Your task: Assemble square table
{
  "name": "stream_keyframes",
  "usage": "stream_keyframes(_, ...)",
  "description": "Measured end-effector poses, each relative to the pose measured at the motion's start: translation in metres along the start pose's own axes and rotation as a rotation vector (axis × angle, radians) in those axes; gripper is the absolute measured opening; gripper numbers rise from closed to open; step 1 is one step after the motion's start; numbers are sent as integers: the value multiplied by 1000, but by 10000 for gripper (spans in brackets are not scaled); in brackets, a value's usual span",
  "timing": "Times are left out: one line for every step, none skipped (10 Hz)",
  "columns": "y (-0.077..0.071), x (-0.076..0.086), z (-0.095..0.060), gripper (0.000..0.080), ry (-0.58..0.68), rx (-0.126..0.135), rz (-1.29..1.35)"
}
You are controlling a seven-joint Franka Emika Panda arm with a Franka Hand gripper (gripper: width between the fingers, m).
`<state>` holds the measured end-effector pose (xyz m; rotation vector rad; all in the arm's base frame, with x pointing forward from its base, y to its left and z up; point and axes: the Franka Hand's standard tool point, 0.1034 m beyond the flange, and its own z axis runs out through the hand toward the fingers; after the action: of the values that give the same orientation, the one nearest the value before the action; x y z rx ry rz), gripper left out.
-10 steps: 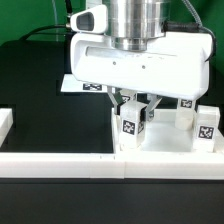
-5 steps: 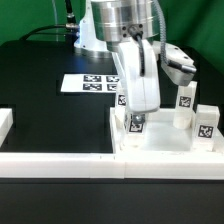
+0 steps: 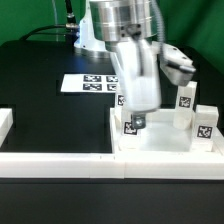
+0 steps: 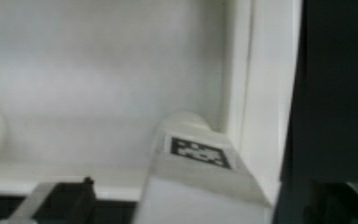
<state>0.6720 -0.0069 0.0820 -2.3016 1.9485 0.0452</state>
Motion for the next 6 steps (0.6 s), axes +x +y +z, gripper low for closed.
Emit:
stream_keyframes(-4,-4,-2,625,1,5,-184)
stream_keyframes(-6,-3,-3,642,0,7,-306)
stream_keyframes(-5,-2,-3,642,3,5,-339)
stream_keyframes(-5,0,-3,648,7,2,-411)
stream_keyframes(-4,0,-3,649,10,0,-452)
stream_keyframes(-4,1,-3,649,14,-2,-537)
